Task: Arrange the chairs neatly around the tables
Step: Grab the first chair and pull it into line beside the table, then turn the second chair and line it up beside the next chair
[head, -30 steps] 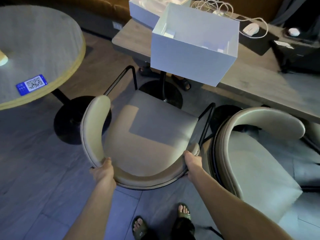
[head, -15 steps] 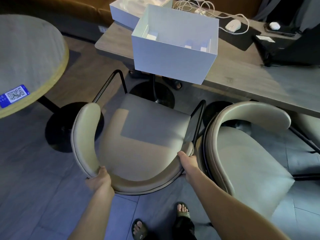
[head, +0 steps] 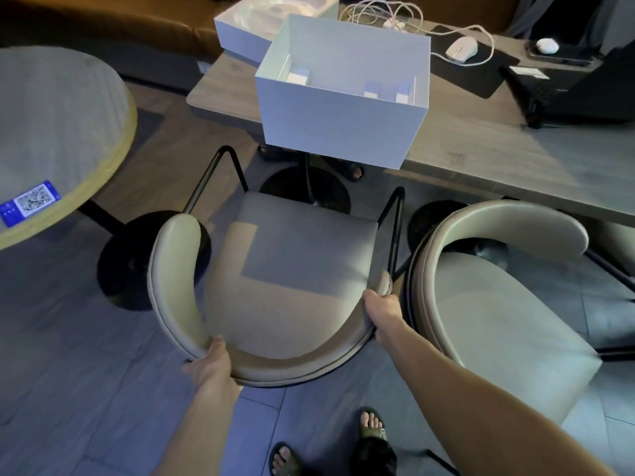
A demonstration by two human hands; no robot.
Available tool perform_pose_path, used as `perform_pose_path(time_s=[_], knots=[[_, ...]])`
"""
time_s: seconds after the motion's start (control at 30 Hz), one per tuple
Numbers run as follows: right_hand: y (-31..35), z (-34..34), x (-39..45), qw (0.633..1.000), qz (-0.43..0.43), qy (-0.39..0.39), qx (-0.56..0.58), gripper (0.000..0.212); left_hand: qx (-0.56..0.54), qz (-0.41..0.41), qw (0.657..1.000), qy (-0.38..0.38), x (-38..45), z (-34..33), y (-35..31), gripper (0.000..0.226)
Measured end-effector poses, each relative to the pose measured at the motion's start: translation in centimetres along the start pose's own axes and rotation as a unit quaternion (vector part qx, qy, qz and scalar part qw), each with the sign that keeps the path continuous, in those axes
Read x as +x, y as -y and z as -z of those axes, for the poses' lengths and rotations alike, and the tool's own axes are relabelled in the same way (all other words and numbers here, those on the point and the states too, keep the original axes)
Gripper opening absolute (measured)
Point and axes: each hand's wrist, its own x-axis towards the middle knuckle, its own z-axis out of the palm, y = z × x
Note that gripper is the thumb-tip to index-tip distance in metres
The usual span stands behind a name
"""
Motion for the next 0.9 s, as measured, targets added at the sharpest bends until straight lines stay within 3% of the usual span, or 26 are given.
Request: perform_pose_path(time_s=[0.23,0.3,0.43,0.47,0.53,0.6,0.7,0.83,0.9], knots=[[-0.7,0.2,-1.8,0.999,-0.027,0.031,-0.006,0.058,0.031,0.004,0.998,-0.046,6.1,0.2,1.4,0.089],[-0.8,0.3,-1.8,0.999,-0.033,0.036,-0.001,0.059,0.057,0.033,0.997,-0.037,4.5,0.3,0.4,0.090],[-0.8,1.8,-2.0,0.996,-0.043,0.074,0.009,0.090,0.107,0.050,0.992,-0.044,1.5,0.3,-0.7,0.092],[-1.0,2.4,-2.3,0.995,-0.048,0.086,0.021,0.100,0.151,0.029,0.985,-0.074,0.7,0.2,-1.0,0.093],[-1.7,3.7,-2.7,0.990,-0.074,0.099,0.065,0.119,0.231,-0.090,0.953,-0.172,-2.5,-0.8,-1.4,0.090],[-2.2,4.7,-2.6,0.975,-0.108,0.108,0.159,0.127,0.275,-0.213,0.917,-0.195,-6.1,-2.7,-1.5,0.084],[-0.6,5.7,-1.8,0.907,-0.193,0.099,0.362,0.111,0.363,-0.325,0.866,-0.113,-9.7,-7.2,-1.3,0.073],[2.2,6.3,-1.6,0.824,-0.271,0.047,0.495,0.093,0.348,-0.350,0.868,0.051,-14.8,-14.3,-0.4,0.051],[2.7,6.6,-1.2,0.799,-0.281,0.027,0.531,0.081,0.353,-0.374,0.847,0.137,-17.5,-17.7,0.6,0.040]])
